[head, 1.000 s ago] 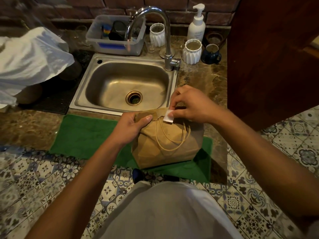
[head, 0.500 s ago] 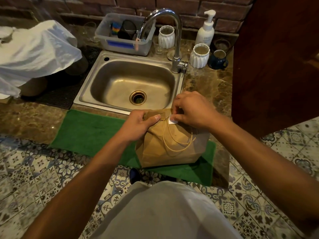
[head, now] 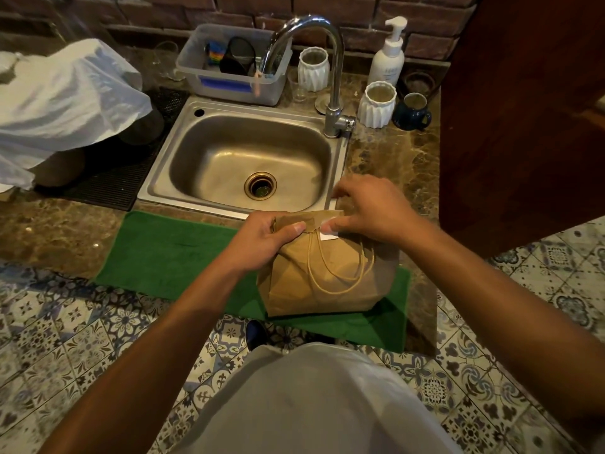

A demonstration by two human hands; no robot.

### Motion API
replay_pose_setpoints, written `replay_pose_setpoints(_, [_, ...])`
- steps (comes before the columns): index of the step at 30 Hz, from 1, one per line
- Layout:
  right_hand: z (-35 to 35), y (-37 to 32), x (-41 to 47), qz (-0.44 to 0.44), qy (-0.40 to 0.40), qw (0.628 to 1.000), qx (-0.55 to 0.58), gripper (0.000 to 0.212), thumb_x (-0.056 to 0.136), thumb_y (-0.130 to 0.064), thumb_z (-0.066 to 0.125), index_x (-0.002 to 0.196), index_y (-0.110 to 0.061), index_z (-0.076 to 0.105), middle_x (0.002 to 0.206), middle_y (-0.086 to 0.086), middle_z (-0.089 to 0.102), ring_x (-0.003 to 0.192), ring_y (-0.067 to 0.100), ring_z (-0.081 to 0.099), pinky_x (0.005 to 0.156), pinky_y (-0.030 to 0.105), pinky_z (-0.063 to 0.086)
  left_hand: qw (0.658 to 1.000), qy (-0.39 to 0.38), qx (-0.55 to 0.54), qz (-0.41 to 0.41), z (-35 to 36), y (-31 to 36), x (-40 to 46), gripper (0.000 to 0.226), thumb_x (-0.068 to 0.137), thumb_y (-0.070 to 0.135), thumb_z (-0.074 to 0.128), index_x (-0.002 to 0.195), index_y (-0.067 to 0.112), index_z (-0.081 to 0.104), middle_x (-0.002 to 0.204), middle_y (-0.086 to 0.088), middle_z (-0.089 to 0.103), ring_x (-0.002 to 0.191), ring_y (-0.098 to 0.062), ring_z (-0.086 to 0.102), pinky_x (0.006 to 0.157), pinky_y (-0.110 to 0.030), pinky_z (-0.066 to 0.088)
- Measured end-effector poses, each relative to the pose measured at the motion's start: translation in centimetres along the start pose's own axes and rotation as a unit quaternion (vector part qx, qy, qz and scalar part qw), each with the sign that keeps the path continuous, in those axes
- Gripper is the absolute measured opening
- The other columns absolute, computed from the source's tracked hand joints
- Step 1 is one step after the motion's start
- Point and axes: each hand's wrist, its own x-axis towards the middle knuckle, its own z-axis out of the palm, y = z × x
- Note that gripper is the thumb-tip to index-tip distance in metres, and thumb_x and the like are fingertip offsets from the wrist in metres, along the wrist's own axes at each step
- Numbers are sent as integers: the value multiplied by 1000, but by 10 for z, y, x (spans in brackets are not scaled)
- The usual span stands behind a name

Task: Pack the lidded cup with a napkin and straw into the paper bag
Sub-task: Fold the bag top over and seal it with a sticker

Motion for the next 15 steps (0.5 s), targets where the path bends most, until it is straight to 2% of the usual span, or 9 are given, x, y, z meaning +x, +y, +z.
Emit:
replay_pose_setpoints(2, [1,9,1,-26,-56,992,108,43,78,-58,77,100,-21,76,102,-2,71,95,18,65,82,44,54,1000,-6,3,0,-2,1,2,20,98,22,67,79,23,73,70,10,71,67,-4,66,64,-23,50])
replay_pose_setpoints(4, [5,15,0,-42,-64,982,174,32,85,-47,75,93,-16,79,95,-1,72,87,15,67,78,45,54,1000,-14,8,-7,-4,-1,4,16,97,24,68,84,19,75,76,5,73,73,-11,68,69,-30,54])
replay_pose_setpoints(9, [8,15,3,-65,-52,976,199,21,93,-37,71,92,-18,80,90,-3,74,85,15,68,78,44,55,1000,-9,6,-14,-7,-3,6,16,96,26,68,89,15,76,81,-3,75,76,-16,70,72,-34,55])
replay_pose_setpoints(13, [8,14,10,-67,-45,979,187,22,84,-44,79,84,-22,77,90,-6,72,87,14,66,80,43,54,1000,-10,13,-15,-8,-1,6,18,97,25,68,81,21,74,73,6,72,71,-9,67,69,-32,52])
replay_pose_setpoints(15, [5,15,12,-60,-61,982,167,27,76,-46,84,78,-24,69,90,-6,66,86,14,61,78,41,52,1000,-22,10,-10,-8,-1,6,21,97,23,68,76,24,72,69,10,71,67,-5,65,67,-30,49])
